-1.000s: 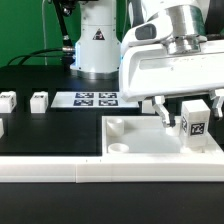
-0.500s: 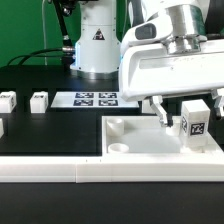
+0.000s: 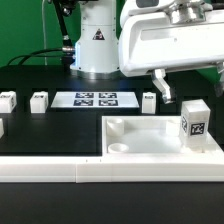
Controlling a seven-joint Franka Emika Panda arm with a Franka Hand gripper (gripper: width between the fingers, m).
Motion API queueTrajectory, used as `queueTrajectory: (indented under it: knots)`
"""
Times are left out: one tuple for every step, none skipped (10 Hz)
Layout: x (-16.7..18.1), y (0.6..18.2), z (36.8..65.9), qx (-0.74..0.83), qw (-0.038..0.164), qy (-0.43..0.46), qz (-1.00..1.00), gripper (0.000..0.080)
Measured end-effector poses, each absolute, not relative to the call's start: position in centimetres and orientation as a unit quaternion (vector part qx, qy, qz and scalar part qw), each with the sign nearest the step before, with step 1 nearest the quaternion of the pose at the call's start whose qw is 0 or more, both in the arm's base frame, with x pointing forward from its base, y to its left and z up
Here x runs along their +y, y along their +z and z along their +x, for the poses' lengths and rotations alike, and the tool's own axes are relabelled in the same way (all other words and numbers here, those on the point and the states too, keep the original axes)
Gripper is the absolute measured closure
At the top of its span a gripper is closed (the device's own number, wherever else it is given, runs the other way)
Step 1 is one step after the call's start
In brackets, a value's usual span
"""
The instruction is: Assemble square table
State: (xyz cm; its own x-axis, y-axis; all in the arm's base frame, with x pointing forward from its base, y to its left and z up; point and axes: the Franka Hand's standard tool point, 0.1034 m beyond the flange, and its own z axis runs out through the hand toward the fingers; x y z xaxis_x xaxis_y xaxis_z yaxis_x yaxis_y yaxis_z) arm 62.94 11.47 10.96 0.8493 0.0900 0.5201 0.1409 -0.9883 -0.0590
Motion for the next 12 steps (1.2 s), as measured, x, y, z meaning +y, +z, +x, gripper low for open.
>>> queueTrajectory:
  knots:
    - [11.6, 10.5, 62.7, -0.061, 0.05, -0.248, -0.966, 0.015]
    - [11.6, 9.8, 62.7, -0.06, 0.052, -0.217, -0.973, 0.015]
    - [11.8, 9.5, 63.0, -0.055, 0.057, -0.18, -0.98, 0.015]
    - [11.8, 9.4, 63.4, -0.055, 0.06, -0.15, -0.985, 0.015]
    - [11.7, 9.3, 63.4, -0.057, 0.063, -0.107, -0.991, 0.015]
    - [11.8, 9.5, 63.6, -0.059, 0.066, -0.076, -0.993, 0.015]
    - [12.0, 9.6, 63.8, -0.055, 0.069, -0.057, -0.994, 0.015]
    - [11.8, 9.2, 63.3, -0.058, 0.071, -0.022, -0.996, 0.015]
    - [11.4, 9.0, 63.4, -0.056, 0.073, 0.0, -0.996, 0.015]
    - [11.1, 8.8, 63.2, -0.056, 0.075, 0.037, -0.995, 0.015]
    - [11.0, 8.8, 63.1, -0.057, 0.078, 0.069, -0.993, 0.015]
    - [11.1, 8.8, 63.5, -0.056, 0.078, 0.066, -0.993, 0.015]
